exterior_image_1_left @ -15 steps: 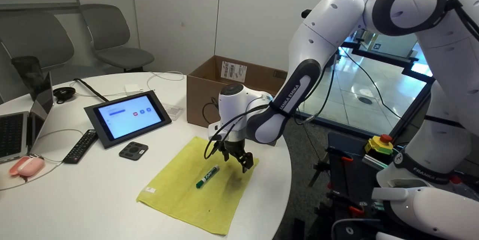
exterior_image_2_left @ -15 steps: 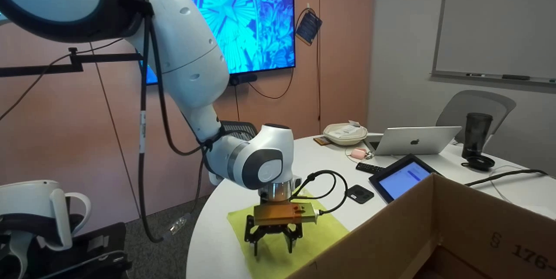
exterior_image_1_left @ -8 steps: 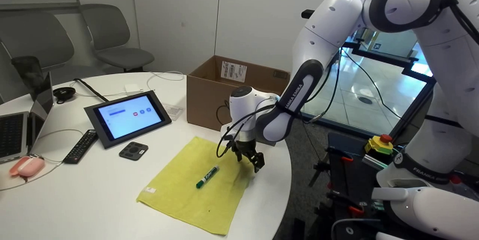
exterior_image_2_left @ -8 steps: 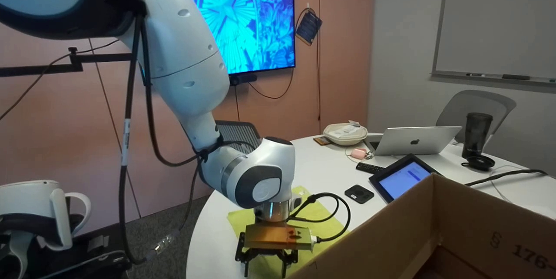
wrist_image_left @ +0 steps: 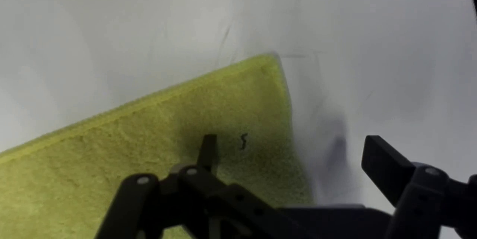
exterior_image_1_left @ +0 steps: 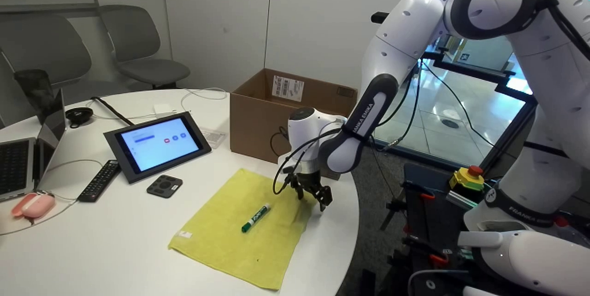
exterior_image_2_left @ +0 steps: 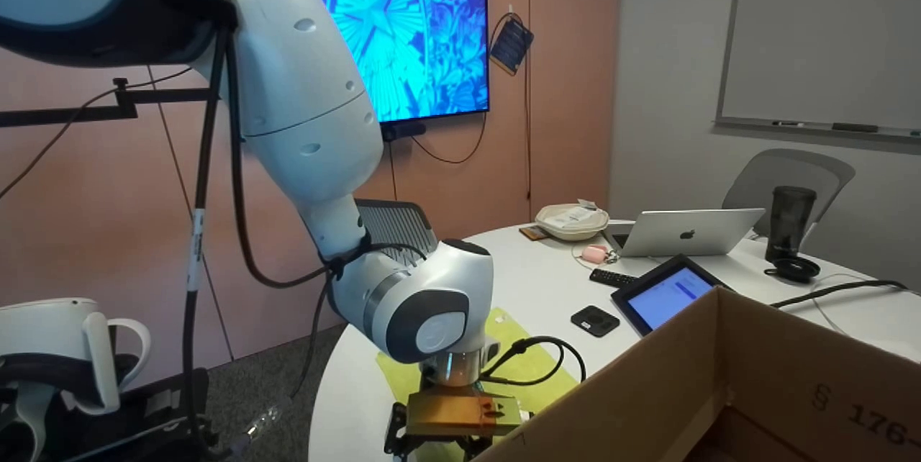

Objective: Put the marker on the towel, fold the towel, and then put the folded towel in the box

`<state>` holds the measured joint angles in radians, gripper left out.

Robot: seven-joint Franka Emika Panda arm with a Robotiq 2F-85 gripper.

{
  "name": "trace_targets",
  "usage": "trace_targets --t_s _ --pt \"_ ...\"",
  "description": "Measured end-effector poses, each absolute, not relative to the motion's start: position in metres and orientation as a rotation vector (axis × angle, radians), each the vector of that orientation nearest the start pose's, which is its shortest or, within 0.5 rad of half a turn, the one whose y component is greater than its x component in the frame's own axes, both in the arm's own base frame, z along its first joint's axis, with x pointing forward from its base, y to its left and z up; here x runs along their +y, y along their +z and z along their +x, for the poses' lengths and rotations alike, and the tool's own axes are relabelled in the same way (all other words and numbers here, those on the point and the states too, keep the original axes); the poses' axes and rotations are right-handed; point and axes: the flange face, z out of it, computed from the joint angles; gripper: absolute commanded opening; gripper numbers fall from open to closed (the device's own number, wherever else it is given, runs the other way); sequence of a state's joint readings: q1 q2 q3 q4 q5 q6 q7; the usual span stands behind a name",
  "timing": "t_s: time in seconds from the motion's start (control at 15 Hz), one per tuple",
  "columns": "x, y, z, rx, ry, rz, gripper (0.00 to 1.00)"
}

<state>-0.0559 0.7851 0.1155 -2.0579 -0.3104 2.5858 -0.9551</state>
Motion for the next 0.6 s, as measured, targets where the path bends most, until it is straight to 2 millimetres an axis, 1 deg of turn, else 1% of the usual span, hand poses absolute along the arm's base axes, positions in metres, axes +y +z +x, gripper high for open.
trace_targets --t_s 0.27,0.6 --pt "0.0443 0.0294 0.5292 -1.896 0.358 -2.387 1.0" --pt "0.0423 0.0273 0.5292 -1.93 0.277 -2.387 1.0"
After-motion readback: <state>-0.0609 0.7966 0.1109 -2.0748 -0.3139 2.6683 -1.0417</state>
